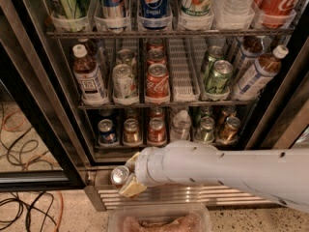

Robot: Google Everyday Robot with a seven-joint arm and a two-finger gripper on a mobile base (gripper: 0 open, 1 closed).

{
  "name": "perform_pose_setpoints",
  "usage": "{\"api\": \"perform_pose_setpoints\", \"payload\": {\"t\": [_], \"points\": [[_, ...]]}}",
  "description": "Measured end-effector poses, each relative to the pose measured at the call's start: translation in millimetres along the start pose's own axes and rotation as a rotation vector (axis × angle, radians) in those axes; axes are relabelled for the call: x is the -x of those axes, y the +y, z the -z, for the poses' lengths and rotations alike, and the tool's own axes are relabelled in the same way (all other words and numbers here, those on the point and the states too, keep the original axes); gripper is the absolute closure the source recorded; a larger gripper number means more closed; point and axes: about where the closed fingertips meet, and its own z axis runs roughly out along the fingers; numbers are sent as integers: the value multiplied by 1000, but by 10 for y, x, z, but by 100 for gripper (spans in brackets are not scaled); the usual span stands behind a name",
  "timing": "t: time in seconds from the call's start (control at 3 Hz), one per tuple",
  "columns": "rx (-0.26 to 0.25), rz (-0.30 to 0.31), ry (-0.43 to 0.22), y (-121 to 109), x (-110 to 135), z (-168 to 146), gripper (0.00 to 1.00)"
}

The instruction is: Pick orange can from bottom shelf of fridge

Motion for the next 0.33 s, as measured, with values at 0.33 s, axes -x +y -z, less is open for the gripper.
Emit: {"api": "perform_pose_setpoints", "payload": {"t": [0.33], "points": [[0, 0, 0, 0, 0, 0, 100]]}}
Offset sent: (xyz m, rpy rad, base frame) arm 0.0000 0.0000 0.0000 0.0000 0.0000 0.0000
